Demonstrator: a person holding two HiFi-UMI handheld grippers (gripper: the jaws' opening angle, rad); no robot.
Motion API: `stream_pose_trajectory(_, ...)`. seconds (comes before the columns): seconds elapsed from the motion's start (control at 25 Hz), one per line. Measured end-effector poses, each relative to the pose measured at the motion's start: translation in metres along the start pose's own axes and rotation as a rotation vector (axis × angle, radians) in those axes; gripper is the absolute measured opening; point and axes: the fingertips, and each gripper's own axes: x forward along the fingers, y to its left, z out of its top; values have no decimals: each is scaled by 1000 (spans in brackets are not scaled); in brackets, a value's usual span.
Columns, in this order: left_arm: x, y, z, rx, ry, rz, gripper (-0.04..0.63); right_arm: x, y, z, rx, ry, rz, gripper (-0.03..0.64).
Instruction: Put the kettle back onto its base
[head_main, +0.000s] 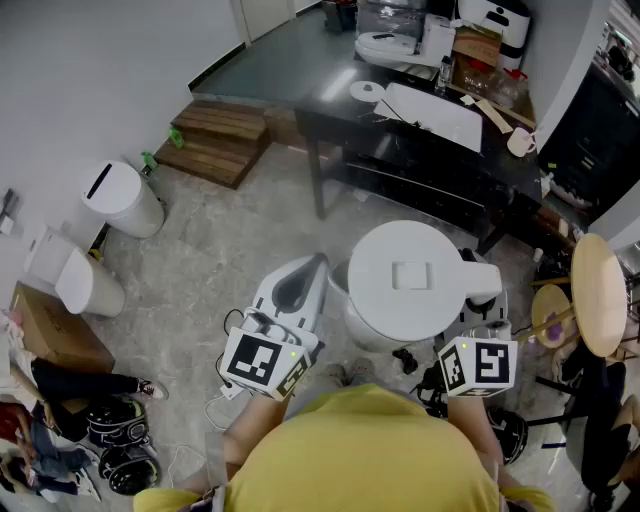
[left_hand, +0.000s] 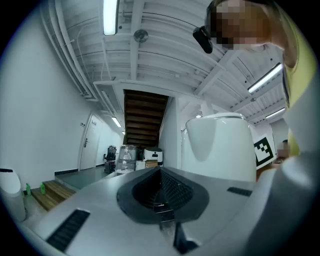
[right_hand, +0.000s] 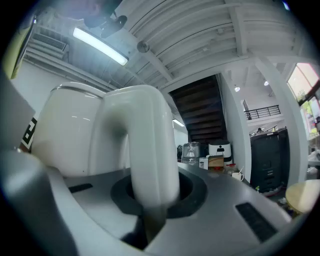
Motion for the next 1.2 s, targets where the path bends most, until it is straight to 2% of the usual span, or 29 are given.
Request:
stream_pose_trajectory(0.72, 13, 26, -10, -25, 5, -54, 3, 18, 9, -11, 12, 12, -53, 48)
stream_pose_trajectory(0.96, 48, 41, -17, -26, 4, -57, 3, 51, -9, -22, 25, 11, -57, 49)
stream_pose_trajectory(1.2, 111, 63, -17, -16, -35, -46, 3, 111, -41, -23, 21, -16, -34, 51)
